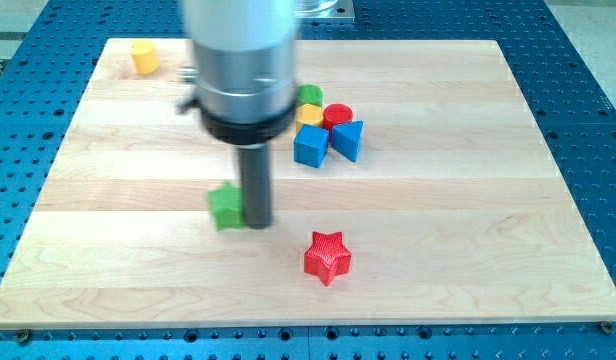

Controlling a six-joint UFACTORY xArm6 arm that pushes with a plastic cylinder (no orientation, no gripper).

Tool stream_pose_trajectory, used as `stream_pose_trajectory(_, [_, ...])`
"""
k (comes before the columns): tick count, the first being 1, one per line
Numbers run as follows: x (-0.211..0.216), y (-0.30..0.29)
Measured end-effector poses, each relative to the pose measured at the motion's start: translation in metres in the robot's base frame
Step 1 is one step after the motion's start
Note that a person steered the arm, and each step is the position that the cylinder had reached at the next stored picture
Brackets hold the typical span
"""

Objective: Move the green star to the left side of the group of blocks

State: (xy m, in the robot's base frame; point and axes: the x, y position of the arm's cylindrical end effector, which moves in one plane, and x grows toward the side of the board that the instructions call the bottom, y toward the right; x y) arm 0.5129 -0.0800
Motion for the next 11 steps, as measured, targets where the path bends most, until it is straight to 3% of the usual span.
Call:
stream_pose_trajectory(2, [0.045,-0.055])
stream_pose_trajectory(4, [-0.073,-0.123])
stream_pose_trajectory(7, [0.026,-0.112])
stream_pose_trajectory(9, [-0.065,-0.082])
stream_pose_trajectory(10, [-0.040,-0.092])
stream_pose_trajectory(11, [0.027,-0.091])
